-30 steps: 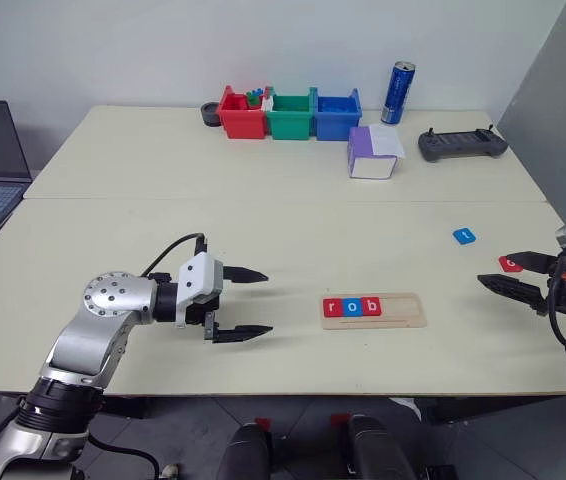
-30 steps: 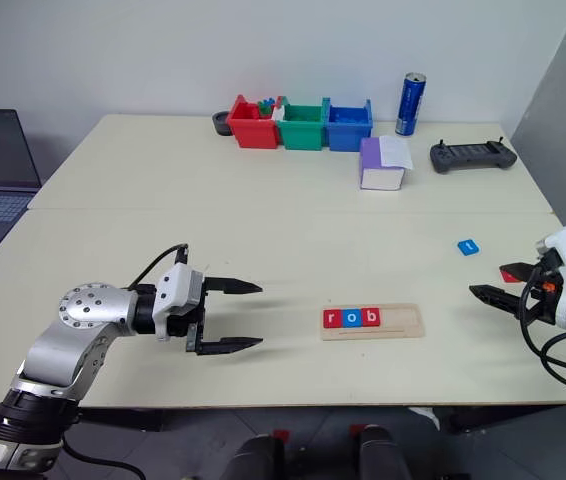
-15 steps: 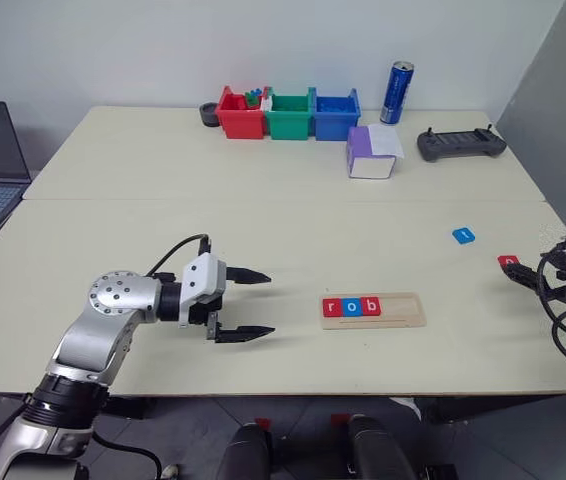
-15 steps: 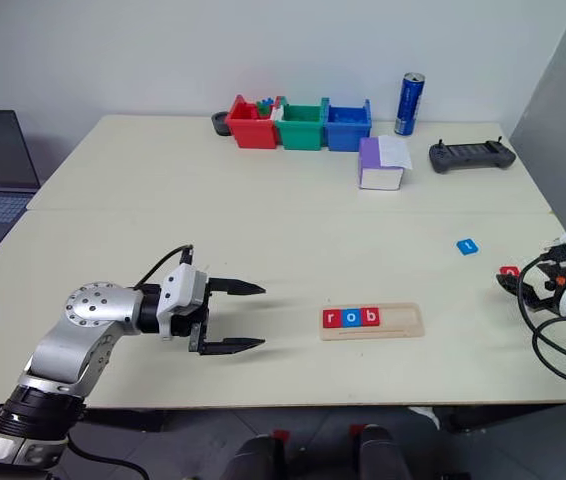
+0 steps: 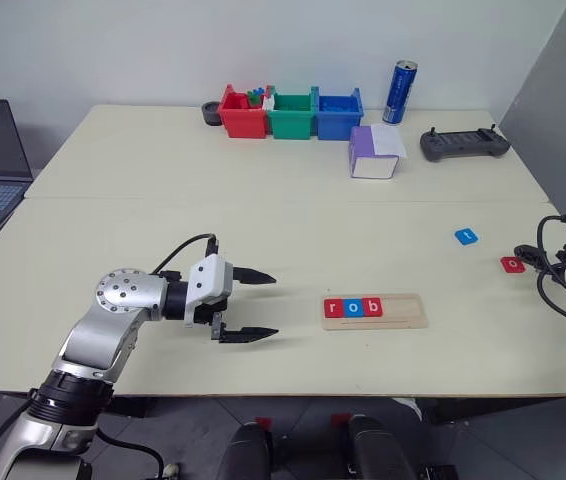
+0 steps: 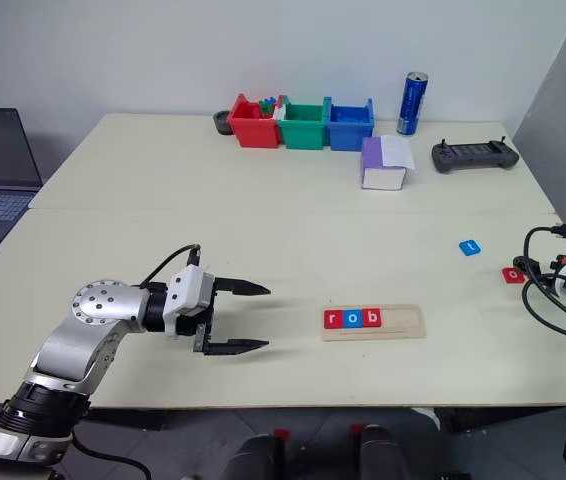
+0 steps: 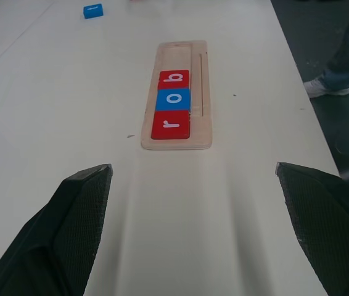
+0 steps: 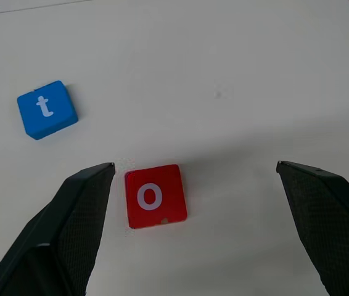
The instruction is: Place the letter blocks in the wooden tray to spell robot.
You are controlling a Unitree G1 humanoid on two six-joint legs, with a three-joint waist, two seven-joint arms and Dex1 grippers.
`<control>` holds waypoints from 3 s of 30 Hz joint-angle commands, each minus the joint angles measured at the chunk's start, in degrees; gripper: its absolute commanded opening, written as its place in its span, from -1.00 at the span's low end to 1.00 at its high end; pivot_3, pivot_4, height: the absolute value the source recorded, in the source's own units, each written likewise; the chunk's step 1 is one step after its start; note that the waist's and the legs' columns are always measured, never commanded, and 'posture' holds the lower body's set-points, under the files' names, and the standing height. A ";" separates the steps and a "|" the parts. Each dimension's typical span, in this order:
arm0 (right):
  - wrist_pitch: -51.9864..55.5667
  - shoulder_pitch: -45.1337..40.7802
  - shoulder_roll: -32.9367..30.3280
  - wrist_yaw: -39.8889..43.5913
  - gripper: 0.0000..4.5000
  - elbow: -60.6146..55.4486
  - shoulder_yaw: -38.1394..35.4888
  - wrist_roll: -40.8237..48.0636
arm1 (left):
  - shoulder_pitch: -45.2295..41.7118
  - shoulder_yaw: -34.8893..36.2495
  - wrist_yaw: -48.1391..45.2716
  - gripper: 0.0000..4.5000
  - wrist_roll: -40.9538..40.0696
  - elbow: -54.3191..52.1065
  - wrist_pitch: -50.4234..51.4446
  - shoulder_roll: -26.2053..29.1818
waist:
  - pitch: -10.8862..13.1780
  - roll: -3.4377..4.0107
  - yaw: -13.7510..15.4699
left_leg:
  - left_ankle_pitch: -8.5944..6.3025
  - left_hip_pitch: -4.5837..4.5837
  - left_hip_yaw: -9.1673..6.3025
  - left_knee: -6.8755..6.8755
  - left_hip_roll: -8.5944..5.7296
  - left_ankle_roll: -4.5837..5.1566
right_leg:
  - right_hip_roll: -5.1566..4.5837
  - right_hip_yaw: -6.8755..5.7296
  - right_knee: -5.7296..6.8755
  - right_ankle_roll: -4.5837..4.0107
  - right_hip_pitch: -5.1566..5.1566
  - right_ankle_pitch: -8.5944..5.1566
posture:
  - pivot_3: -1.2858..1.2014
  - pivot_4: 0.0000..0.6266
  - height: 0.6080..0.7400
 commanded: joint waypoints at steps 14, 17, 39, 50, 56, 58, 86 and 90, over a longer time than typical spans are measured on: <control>2.86 -5.33 -2.93 5.96 0.98 2.69 5.82 -0.70 | 0.97 1.16 1.04 1.00 -0.42 -3.32 0.04 0.60 | -0.01 0.02 -0.05 | 0.00 0.01 0.00 0.01 0.00 0.00 | 0.00 0.01 0.02 0.01 0.00 0.00 | 0.03 -0.52 1.00; 3.32 -6.14 -3.14 6.40 0.98 3.95 6.76 -0.90 | 0.88 1.11 1.13 1.00 -0.35 -3.34 0.10 0.57 | -0.01 0.02 -0.06 | 0.00 0.01 0.00 0.01 0.00 0.00 | 0.00 0.01 0.02 0.01 0.00 0.00 | 0.03 -0.52 1.00; -3.17 -12.24 -4.84 13.59 0.98 13.26 12.94 -5.91 | 1.13 1.60 2.06 1.00 -0.32 -4.36 0.85 1.31 | 0.00 0.03 -0.19 | 0.00 0.03 0.01 0.00 0.00 0.00 | 0.01 0.01 0.03 0.00 -0.01 0.00 | 0.03 -0.52 1.00; -5.54 -13.98 -4.52 14.51 0.98 17.19 13.58 -7.96 | 1.50 1.85 2.44 1.00 -0.40 -4.37 0.58 1.96 | 0.00 0.03 -0.15 | 0.00 0.02 0.01 0.01 0.00 0.00 | 0.00 0.01 0.02 0.00 -0.01 0.00 | 0.03 -0.52 1.00; -5.92 -14.38 -3.79 14.60 0.98 18.19 13.46 -8.63 | 1.88 1.98 2.43 1.00 -0.58 -4.36 0.50 2.17 | 0.00 0.03 -0.15 | 0.00 0.02 0.01 0.00 0.00 0.00 | 0.00 0.01 0.02 0.00 -0.01 0.00 | 0.03 -0.52 1.00; -6.03 -14.36 -3.58 14.55 0.98 18.40 13.49 -8.76 | 1.79 1.94 2.46 1.00 -0.56 -4.32 0.51 2.11 | 0.00 0.03 -0.13 | 0.00 0.02 0.01 0.00 0.00 0.00 | 0.00 0.01 0.02 0.00 -0.01 0.00 | 0.03 -0.52 1.00; -6.14 -13.76 -1.50 11.21 -0.35 22.11 14.56 -11.32 | 1.57 2.59 2.93 1.00 -1.35 -4.80 1.13 1.99 | -0.01 0.03 -0.10 | 0.00 0.03 0.01 0.02 0.00 0.00 | 0.00 0.01 0.03 0.00 0.01 0.01 | 0.03 -0.52 1.00; -3.79 -10.09 -2.07 12.57 -0.35 13.19 17.35 -12.48 | 0.96 2.18 2.47 1.00 -1.17 -4.21 0.93 1.85 | -0.01 0.03 -0.06 | 0.00 0.02 0.00 0.01 0.00 0.00 | 0.00 0.00 0.03 0.00 0.01 0.00 | 0.03 -0.52 1.00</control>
